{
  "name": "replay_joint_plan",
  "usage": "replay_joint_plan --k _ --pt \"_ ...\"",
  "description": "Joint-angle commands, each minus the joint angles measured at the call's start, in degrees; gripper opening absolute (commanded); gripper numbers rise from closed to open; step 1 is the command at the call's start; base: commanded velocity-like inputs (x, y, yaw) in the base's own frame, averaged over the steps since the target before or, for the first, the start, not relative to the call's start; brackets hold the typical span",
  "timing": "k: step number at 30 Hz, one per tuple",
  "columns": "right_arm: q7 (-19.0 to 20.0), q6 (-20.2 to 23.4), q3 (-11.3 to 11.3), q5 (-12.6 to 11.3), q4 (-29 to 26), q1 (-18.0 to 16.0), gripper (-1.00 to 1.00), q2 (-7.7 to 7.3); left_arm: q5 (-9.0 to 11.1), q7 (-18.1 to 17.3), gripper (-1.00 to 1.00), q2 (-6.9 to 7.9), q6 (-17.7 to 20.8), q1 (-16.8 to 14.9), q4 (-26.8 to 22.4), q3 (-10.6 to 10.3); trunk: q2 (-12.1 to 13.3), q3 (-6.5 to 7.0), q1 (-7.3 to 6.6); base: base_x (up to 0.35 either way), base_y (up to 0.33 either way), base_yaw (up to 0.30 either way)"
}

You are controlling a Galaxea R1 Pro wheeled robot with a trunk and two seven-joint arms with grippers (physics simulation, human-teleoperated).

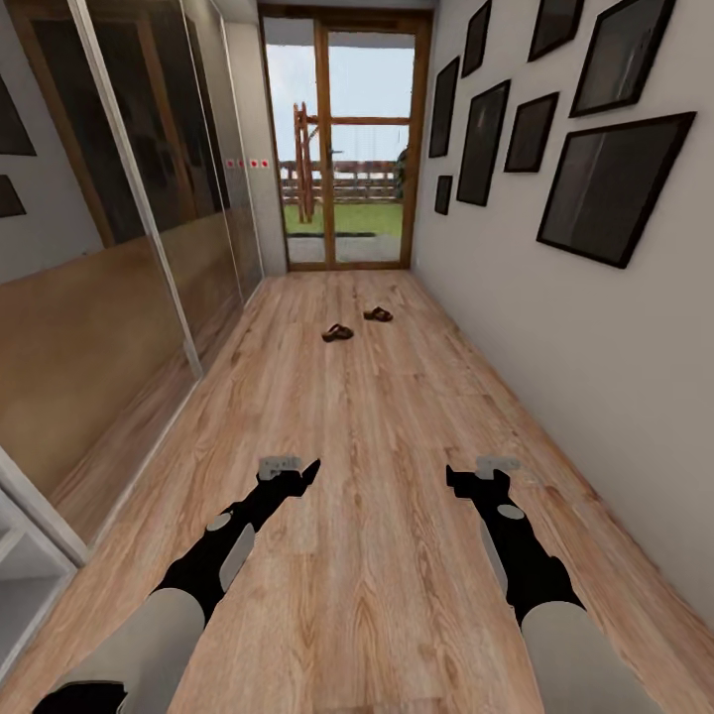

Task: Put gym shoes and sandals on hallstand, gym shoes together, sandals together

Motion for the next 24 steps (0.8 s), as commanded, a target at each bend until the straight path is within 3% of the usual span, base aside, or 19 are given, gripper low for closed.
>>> replay_joint_plan --k 1,6,24 --pt "0.0 0.3 -0.2 0.5 -0.1 0.0 1.00 0.06 0.4 -0.4 1.00 -0.01 0.6 0.0 -0.1 0.2 0.0 -0.05 0.02 0.347 0.114 0.000" --pt "0.0 0.3 -0.2 0.5 -0.1 0.0 1.00 0.06 0.2 -0.3 1.00 0.20 3.6 0.0 -2.6 0.2 0.0 -0.05 0.02 0.347 0.114 0.000" --pt "0.1 0.2 -0.1 0.5 -0.9 0.0 1.00 -0.04 -0.2 -0.3 1.00 0.95 3.9 0.0 -3.1 0.0 0.0 -0.05 0.02 0.347 0.114 0.000"
